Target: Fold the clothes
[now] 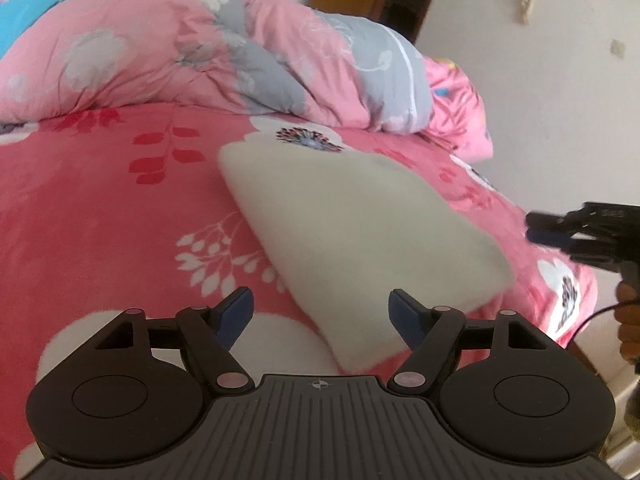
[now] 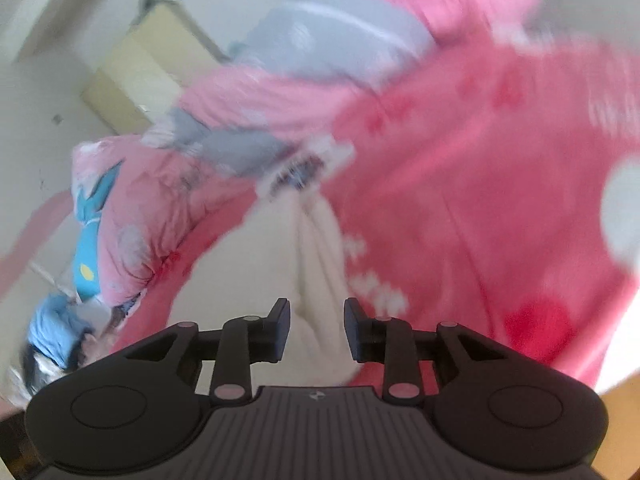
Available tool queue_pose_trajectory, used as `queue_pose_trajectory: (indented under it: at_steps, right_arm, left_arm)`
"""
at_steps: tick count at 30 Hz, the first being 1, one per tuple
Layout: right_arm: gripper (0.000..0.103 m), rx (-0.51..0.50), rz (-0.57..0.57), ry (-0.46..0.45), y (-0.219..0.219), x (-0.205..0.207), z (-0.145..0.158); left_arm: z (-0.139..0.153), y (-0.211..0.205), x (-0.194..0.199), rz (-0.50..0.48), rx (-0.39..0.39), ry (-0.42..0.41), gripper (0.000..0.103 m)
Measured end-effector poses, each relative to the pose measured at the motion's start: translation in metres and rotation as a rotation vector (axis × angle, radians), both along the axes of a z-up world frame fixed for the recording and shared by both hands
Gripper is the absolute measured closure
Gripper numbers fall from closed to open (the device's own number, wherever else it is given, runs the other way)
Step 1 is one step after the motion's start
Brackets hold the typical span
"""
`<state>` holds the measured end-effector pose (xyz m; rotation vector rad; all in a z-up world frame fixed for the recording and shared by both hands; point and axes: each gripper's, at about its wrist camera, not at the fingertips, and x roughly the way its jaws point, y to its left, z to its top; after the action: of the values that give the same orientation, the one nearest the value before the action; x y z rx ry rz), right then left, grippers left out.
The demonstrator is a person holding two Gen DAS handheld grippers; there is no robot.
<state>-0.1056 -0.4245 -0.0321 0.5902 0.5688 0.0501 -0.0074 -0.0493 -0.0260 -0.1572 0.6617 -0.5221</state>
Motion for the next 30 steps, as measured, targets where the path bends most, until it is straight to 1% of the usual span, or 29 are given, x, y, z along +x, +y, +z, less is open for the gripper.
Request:
queue_pose_trajectory:
  at_steps: [2,4,7,9,11,13,15,16,18,22,24,27,28,29,30]
  right_arm:
    - [0.071,-0.065,0.028,-0.059,0.013,0.0,0.013]
    - [0.071,-0.135,0.054,-0.102,0.03,0.006,0.019]
    - [0.073,-0.215,0.087,-0.108,0.051,0.023,0.016]
    - [0.073,-0.252,0.107,-0.1,0.06,0.032,0.006]
    - [0.074,-0.302,0.101,-0.033,0.061,0.041,-0.013]
    - [0.073,-0.274,0.099,0.024,0.054,0.046,-0.031]
    - [0.074,-0.201,0.084,0.03,0.045,0.043,-0.03]
    - [0.075,-0.204,0.077,0.033,0.046,0.043,-0.023]
    - [0.077,-0.258,0.071,0.001,0.055,0.043,-0.006]
    - [0.079,-0.334,0.1,-0.092,0.071,0.05,0.016]
    - [0.08,-0.381,0.109,-0.088,0.076,0.061,0.011]
    - [0.082,-0.421,0.119,-0.016,0.075,0.078,-0.02]
    - [0.081,-0.428,0.122,-0.012,0.074,0.08,-0.028]
    - [0.081,-0.431,0.126,-0.023,0.072,0.079,-0.029]
    - [0.081,-0.432,0.125,-0.013,0.073,0.079,-0.026]
  left_arm:
    - [-0.001,0.0,0.003,0.009,-0.016,0.018,0.035]
    - [-0.001,0.0,0.004,0.01,-0.037,0.037,0.043]
    - [0.003,0.0,0.002,0.012,-0.051,0.019,0.047]
    - [0.007,-0.001,0.003,0.015,-0.051,-0.005,0.049]
    - [0.013,-0.004,0.008,0.009,-0.057,-0.032,0.052]
    - [0.018,-0.012,0.014,-0.008,-0.044,-0.065,0.054]
    - [0.023,-0.02,0.02,-0.024,-0.032,-0.099,0.055]
    - [0.024,-0.024,0.021,-0.032,-0.021,-0.114,0.055]
    - [0.025,-0.034,0.025,-0.045,0.008,-0.145,0.056]
    - [0.014,-0.049,0.031,-0.055,0.058,-0.127,0.057]
    - [0.009,-0.051,0.031,-0.054,0.067,-0.119,0.057]
    - [0.0,-0.054,0.031,-0.053,0.081,-0.107,0.057]
    - [0.0,-0.054,0.031,-0.053,0.077,-0.102,0.057]
    - [0.0,-0.053,0.031,-0.052,0.073,-0.098,0.057]
    - [0.0,-0.052,0.032,-0.052,0.069,-0.094,0.057]
